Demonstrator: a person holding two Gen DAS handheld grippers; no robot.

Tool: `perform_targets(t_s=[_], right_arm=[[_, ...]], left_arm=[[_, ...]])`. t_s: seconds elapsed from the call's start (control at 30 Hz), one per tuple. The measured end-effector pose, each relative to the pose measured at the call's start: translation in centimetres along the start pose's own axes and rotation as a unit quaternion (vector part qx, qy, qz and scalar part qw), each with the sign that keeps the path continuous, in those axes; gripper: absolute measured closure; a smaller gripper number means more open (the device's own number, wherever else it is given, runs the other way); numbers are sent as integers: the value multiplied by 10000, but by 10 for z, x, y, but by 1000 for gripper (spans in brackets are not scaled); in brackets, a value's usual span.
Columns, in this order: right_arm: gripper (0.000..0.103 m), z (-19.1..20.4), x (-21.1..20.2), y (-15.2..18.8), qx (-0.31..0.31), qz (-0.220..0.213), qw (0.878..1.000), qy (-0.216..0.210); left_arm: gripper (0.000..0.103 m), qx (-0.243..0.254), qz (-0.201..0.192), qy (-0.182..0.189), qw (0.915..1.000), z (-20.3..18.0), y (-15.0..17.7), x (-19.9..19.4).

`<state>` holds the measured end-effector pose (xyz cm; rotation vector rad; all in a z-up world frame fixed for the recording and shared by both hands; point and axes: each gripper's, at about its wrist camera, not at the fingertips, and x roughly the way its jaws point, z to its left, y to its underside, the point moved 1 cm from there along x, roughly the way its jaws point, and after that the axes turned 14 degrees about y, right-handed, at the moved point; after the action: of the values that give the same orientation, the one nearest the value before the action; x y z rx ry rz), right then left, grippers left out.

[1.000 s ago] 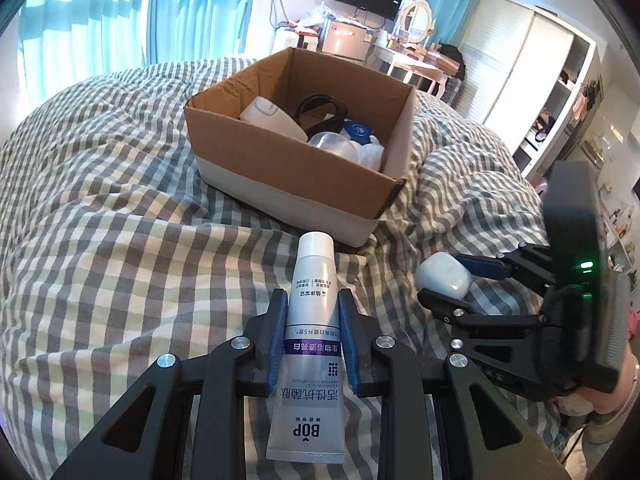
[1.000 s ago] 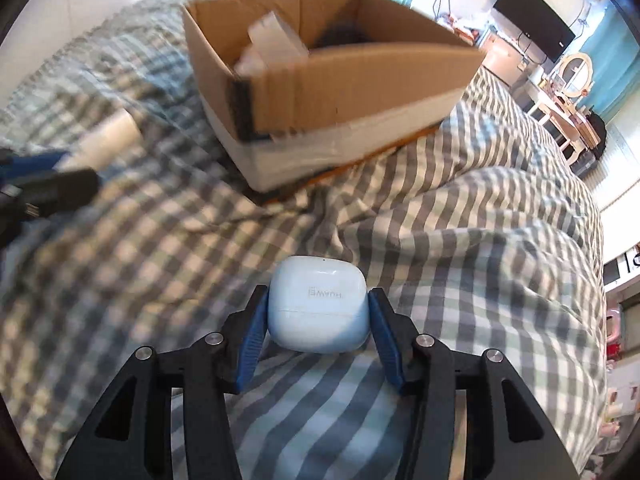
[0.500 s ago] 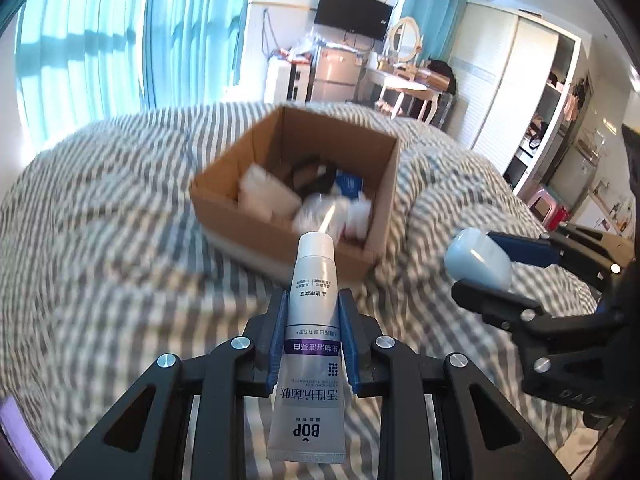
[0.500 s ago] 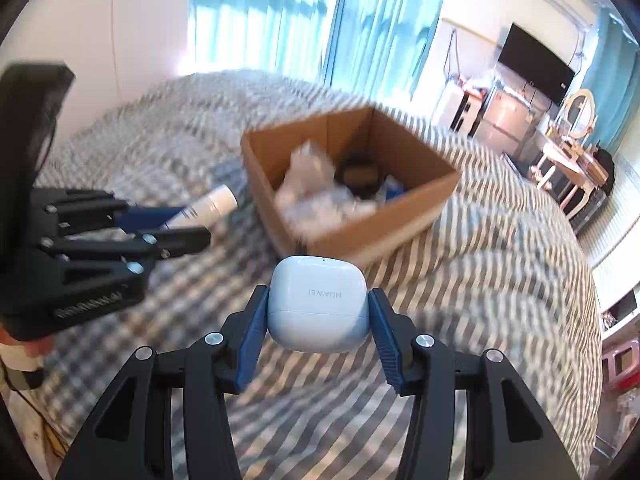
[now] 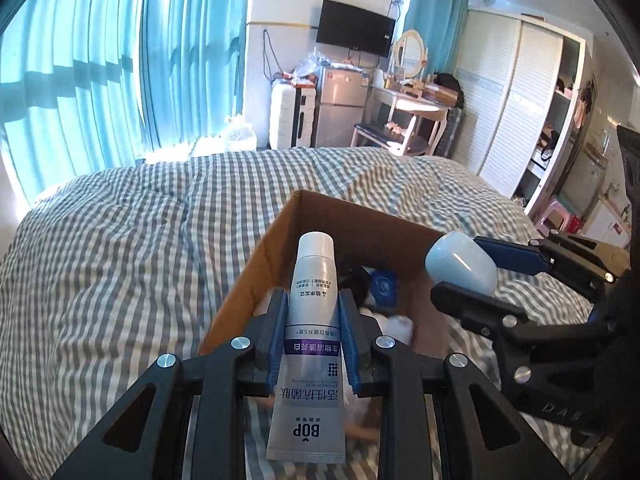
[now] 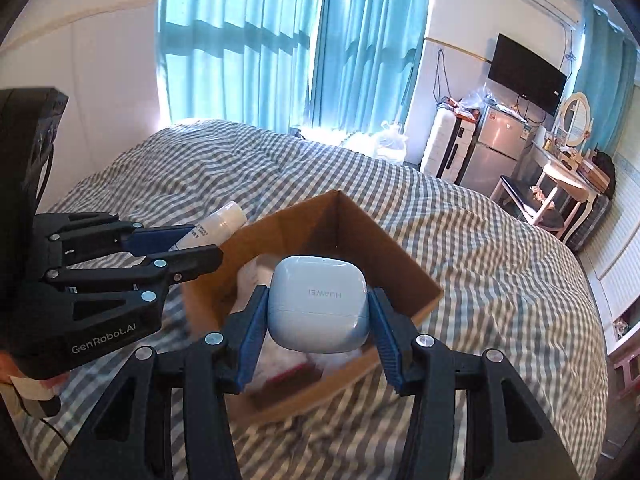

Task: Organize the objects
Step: 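Carry the toothpaste tube and soap case into the box and release both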

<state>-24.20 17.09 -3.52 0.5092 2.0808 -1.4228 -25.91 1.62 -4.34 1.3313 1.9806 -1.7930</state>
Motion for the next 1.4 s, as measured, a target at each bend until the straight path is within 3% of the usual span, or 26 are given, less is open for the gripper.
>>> perform_targets(t_s=[0.27, 0.4, 0.6, 0.67, 0.7, 0.77, 0.87, 0.97, 1.03, 1.3, 1.4], right_arm=[[54, 0, 73, 6, -367, 292, 9988, -118], [54, -2, 81, 12, -380, 225, 9981, -420], [54, 3, 83, 22, -519, 179, 9969, -569], [47, 3, 82, 22, -506, 165, 9976, -441], [34, 1, 80, 22, -458, 104, 9981, -386], [29, -4, 73, 23, -337, 0, 9987, -379], [28, -10, 61, 21, -146, -35, 9991, -409], [27, -12, 46, 22, -135, -133, 9995, -256], [27, -14, 32, 23, -97, -179, 9996, -180], [24, -27, -11, 17, 13, -342, 9993, 125], [22, -31, -27, 17, 51, -453, 9983, 350]], left_arm=[[78, 234, 361, 115, 9990, 22, -20, 68], [78, 195, 565, 294, 9978, 29, -19, 89], [77, 266, 723, 178, 9969, 29, -13, 105], [77, 210, 754, 139, 9968, 30, -11, 106], [77, 189, 761, 134, 9968, 31, -11, 105], [75, 87, 750, 181, 9970, 32, -11, 101], [64, 49, 691, 230, 9973, 32, -13, 89], [39, 33, 582, 145, 9982, 30, -15, 72], [28, 20, 492, 289, 9984, 28, -17, 59], [19, 348, -7, 37, 9994, 8, -28, -1], [15, 458, -337, -216, 9981, 0, -36, -25]])
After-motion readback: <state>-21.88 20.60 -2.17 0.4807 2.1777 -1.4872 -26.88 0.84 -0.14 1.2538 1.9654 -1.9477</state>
